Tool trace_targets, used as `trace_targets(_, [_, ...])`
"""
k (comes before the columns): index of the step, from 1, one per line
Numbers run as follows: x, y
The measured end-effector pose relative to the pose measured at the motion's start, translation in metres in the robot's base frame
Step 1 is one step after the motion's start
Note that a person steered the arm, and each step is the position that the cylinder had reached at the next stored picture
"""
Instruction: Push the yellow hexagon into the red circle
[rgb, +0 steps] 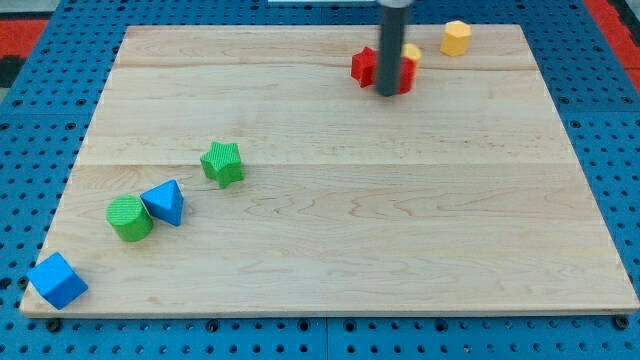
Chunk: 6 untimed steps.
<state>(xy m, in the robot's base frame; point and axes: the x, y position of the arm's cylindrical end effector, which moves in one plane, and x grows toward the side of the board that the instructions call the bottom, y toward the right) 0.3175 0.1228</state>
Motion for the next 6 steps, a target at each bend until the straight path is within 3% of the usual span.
trace_targets(1, [-0.005,0.075])
trace_targets(2, [-0.066,0.132])
trace_targets(3, [-0.126,0.129])
trace_targets(4, [-0.119,0.060])
trace_targets(5, [-0.079,0.032])
trace_targets(6, [-0.082,0.040])
